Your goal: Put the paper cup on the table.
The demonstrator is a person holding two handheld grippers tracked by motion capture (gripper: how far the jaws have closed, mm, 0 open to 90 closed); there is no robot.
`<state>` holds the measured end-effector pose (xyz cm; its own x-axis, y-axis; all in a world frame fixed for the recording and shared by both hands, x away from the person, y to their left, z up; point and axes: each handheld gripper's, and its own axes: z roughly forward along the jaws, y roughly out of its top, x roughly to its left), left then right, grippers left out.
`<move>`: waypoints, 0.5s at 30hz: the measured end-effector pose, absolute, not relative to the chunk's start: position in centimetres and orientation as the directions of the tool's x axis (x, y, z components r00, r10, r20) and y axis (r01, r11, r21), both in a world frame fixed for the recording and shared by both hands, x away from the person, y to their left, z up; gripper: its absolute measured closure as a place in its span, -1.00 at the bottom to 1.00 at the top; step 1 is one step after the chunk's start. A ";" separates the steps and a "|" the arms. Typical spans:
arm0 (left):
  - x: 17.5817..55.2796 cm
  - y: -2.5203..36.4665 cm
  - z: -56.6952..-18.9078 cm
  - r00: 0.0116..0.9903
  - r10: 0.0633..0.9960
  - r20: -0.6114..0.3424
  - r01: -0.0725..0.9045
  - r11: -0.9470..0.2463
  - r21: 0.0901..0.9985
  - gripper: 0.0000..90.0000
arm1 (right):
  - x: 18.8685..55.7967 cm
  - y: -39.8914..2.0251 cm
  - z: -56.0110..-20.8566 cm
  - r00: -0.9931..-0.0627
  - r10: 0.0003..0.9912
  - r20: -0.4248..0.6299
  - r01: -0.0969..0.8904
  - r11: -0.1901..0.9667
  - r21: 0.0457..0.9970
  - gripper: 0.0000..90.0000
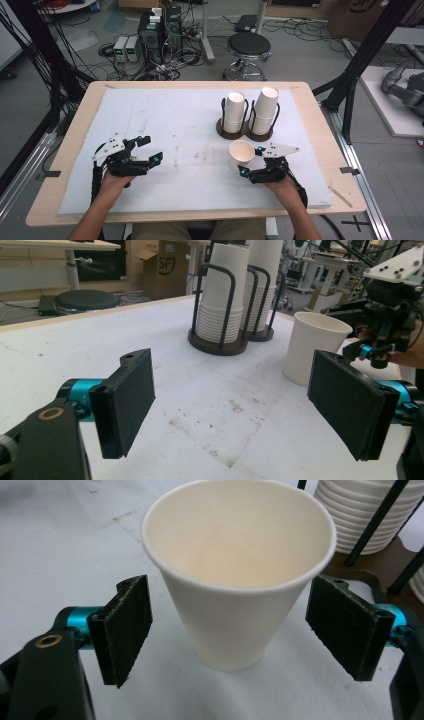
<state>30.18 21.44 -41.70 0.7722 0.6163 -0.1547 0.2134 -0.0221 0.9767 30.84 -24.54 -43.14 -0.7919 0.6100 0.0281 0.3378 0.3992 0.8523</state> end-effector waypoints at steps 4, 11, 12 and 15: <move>30.2 21.5 -41.6 0.772 0.616 -0.154 0.210 -0.019 0.978 -0.58 | 30.0 -25.6 -42.9 -0.779 0.626 0.033 0.345 0.384 0.857 -0.57; 30.5 21.5 -41.4 0.767 0.620 -0.165 0.207 0.004 0.978 -0.58 | 28.6 -28.3 -41.7 -0.713 0.700 0.030 0.340 0.307 0.889 -0.57; 30.5 21.5 -41.4 0.766 0.621 -0.166 0.206 0.007 0.978 -0.58 | 28.5 -28.8 -41.5 -0.700 0.714 0.028 0.334 0.292 0.896 -0.57; 30.5 21.5 -41.2 0.767 0.618 -0.171 0.200 0.023 0.979 -0.59 | 28.2 -30.2 -40.9 -0.658 0.752 0.037 0.327 0.240 0.914 -0.57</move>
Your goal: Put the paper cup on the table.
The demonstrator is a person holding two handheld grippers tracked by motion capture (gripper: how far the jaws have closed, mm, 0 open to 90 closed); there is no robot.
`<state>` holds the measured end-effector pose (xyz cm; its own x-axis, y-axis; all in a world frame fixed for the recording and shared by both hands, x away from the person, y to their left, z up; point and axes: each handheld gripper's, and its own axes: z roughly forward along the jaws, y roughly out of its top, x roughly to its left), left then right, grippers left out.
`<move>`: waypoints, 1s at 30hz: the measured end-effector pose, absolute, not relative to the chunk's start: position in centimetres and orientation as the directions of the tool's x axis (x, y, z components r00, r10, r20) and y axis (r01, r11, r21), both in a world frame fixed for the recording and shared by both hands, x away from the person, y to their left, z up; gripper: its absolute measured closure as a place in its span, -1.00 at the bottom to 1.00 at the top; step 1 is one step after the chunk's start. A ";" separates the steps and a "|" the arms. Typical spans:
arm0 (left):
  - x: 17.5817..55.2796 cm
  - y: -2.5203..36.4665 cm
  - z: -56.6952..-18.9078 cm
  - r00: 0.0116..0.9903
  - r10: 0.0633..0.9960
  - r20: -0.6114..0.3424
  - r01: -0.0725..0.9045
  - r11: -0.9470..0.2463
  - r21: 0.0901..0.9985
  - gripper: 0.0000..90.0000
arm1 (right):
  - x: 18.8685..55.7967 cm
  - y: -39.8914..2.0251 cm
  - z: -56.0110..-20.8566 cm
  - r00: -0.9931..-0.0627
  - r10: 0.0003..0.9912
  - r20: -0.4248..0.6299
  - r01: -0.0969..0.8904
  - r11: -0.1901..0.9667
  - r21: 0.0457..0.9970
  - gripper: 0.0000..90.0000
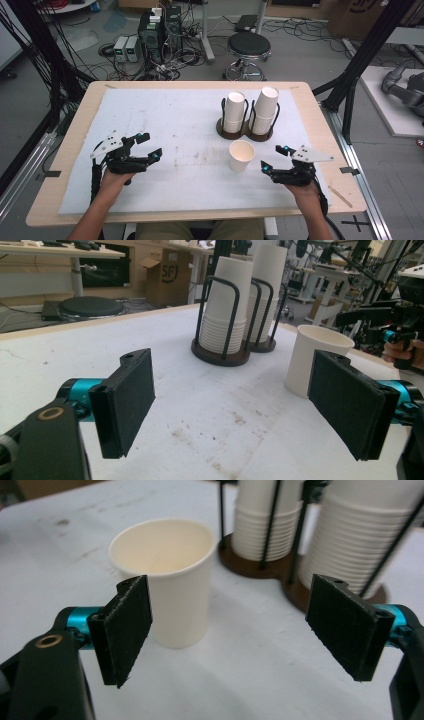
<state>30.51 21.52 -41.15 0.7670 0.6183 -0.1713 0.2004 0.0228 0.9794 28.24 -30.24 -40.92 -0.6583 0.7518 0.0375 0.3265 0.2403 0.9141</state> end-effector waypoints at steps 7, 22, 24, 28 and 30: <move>30.1 21.5 -40.8 0.770 0.618 -0.158 0.175 0.034 0.984 -0.63 | 27.7 -32.0 -40.2 -0.594 0.804 0.024 0.325 0.213 0.922 -0.57; 29.7 22.2 -40.7 0.763 0.628 -0.153 0.170 0.032 0.985 -0.63 | 27.1 -31.5 -39.5 -0.591 0.806 0.018 0.316 0.211 0.925 -0.57; 29.7 22.2 -40.7 0.762 0.630 -0.150 0.174 0.023 0.984 -0.62 | 27.0 -31.4 -39.4 -0.592 0.806 0.020 0.317 0.210 0.925 -0.57; 29.6 22.3 -40.8 0.764 0.628 -0.146 0.173 0.018 0.985 -0.62 | 27.2 -31.3 -39.5 -0.594 0.804 0.021 0.321 0.213 0.923 -0.57; 29.6 22.3 -40.8 0.762 0.630 -0.152 0.176 0.025 0.984 -0.62 | 27.2 -31.3 -39.5 -0.596 0.802 0.021 0.319 0.213 0.923 -0.57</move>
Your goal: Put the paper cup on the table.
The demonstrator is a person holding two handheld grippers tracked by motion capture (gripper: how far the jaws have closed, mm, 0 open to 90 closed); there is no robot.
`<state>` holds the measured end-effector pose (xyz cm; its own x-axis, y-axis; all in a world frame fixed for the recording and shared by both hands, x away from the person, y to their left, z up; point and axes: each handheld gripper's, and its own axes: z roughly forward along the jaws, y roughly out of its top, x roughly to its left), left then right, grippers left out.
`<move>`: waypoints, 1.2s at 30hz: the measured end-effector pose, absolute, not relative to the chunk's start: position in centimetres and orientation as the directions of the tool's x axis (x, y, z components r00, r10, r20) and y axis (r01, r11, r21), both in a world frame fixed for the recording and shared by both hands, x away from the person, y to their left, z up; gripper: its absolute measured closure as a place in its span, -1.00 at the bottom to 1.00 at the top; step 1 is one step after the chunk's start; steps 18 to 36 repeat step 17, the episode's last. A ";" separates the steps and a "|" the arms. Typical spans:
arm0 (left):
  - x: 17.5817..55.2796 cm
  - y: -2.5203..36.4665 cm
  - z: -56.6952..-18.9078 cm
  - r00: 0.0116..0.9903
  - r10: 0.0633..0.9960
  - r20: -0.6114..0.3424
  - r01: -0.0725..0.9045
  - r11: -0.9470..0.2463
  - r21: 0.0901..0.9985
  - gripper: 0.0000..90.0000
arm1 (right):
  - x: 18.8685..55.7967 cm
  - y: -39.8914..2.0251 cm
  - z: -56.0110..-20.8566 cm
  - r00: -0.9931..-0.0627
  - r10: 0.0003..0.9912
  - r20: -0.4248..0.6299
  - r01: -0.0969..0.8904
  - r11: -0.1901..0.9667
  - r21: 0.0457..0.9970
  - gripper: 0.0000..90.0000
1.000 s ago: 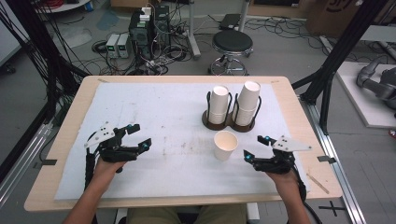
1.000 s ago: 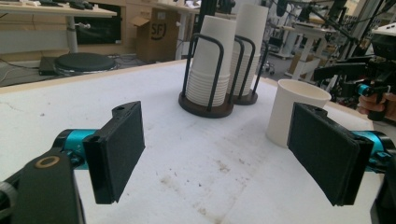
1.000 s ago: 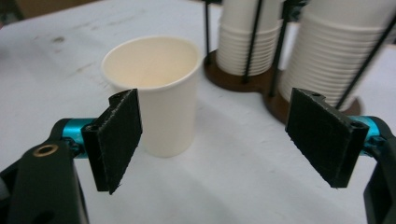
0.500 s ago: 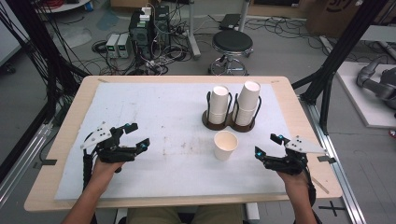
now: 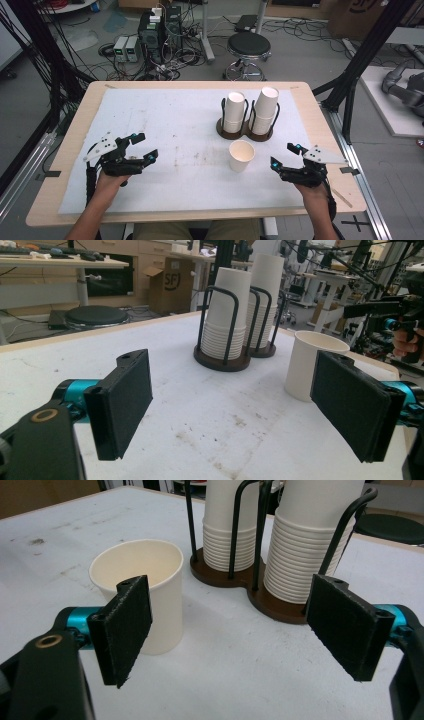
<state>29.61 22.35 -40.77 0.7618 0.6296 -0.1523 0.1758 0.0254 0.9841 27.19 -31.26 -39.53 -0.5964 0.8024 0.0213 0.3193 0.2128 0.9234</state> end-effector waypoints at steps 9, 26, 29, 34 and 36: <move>29.7 22.3 -40.9 0.760 0.633 -0.149 0.177 0.020 0.984 -0.62 | 27.3 -31.3 -39.7 -0.599 0.800 0.025 0.323 0.213 0.922 -0.57; 29.7 22.3 -41.0 0.757 0.635 -0.155 0.182 0.024 0.983 -0.62 | 27.5 -31.4 -39.7 -0.600 0.799 0.024 0.322 0.214 0.922 -0.57; 29.7 22.3 -41.0 0.757 0.635 -0.155 0.182 0.024 0.983 -0.62 | 27.5 -31.4 -39.7 -0.600 0.799 0.024 0.322 0.214 0.922 -0.57; 29.7 22.3 -41.0 0.757 0.635 -0.155 0.182 0.024 0.983 -0.62 | 27.5 -31.4 -39.7 -0.600 0.799 0.024 0.322 0.214 0.922 -0.57; 29.7 22.3 -41.0 0.757 0.635 -0.155 0.182 0.024 0.983 -0.62 | 27.5 -31.4 -39.7 -0.600 0.799 0.024 0.322 0.214 0.922 -0.57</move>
